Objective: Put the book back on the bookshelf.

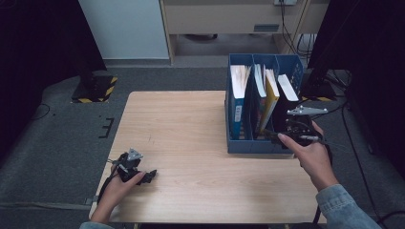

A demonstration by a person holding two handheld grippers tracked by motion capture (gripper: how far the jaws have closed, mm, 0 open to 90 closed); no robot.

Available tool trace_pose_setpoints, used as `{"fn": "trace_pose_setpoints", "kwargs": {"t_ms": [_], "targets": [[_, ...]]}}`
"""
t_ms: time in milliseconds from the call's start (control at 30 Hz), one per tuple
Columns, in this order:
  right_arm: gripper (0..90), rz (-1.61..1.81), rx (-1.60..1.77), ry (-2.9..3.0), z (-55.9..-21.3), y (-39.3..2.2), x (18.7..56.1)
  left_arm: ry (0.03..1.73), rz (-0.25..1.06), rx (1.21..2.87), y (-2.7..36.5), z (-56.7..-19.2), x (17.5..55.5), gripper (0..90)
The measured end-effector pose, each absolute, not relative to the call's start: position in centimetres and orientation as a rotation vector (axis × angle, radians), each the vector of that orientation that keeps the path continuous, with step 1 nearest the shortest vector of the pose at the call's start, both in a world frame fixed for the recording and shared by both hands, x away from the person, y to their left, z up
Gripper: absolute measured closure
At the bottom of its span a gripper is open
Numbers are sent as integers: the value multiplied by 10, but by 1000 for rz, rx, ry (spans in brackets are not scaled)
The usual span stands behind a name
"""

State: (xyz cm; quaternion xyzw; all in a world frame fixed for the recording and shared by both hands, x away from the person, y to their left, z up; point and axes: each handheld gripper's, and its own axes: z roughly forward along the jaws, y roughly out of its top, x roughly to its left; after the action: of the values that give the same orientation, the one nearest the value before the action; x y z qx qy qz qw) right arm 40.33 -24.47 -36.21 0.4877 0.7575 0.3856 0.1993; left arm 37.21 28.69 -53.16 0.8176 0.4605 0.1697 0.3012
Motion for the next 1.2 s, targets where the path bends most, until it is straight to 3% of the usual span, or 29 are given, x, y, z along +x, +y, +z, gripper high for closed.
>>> {"fn": "trace_pose_setpoints", "kwargs": {"t_ms": [1200], "targets": [[62,1046,1230,2242,-419,-193,361,1216,450,2172,287,-532,372,0]]}}
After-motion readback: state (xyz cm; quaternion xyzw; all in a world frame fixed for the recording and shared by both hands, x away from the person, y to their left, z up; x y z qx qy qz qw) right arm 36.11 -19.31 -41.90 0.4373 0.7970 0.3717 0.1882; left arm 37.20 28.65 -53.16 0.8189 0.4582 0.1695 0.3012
